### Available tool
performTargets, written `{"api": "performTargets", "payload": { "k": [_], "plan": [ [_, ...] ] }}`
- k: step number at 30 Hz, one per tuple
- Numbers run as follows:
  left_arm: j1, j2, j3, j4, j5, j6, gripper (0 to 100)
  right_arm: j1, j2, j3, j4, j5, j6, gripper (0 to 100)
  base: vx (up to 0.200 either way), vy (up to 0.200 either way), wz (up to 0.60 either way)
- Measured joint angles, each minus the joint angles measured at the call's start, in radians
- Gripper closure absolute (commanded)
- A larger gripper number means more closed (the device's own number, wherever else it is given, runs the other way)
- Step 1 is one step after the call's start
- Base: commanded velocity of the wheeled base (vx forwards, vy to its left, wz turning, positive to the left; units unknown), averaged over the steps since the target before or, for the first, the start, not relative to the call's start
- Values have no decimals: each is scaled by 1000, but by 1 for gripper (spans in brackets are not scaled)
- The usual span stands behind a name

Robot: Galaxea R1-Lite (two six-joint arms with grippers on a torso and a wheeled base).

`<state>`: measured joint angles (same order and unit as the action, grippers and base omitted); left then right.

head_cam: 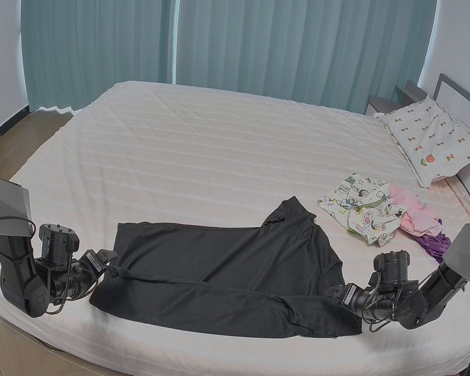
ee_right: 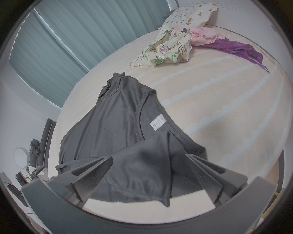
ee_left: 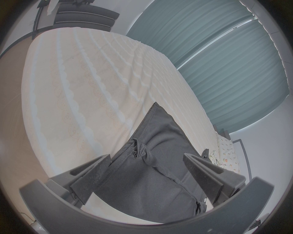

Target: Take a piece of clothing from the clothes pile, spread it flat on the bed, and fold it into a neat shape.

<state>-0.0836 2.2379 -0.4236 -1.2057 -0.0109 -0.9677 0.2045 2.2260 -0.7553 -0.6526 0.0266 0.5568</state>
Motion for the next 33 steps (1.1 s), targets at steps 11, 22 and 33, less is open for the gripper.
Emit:
{"api": "performTargets", "payload": {
  "k": [11,22,33],
  "plan": [
    [-2,10,-4,-1,5,0,0,7,102,-96,-17,31,111,0,0,0,0],
    [-2,11,-4,-1,5,0,0,7,127,-122,-7,16,113,100,0,0,0],
    [-3,11,-1,-1,5,0,0,-30,112,-98,-19,-32,105,100,0,0,0]
  ]
}}
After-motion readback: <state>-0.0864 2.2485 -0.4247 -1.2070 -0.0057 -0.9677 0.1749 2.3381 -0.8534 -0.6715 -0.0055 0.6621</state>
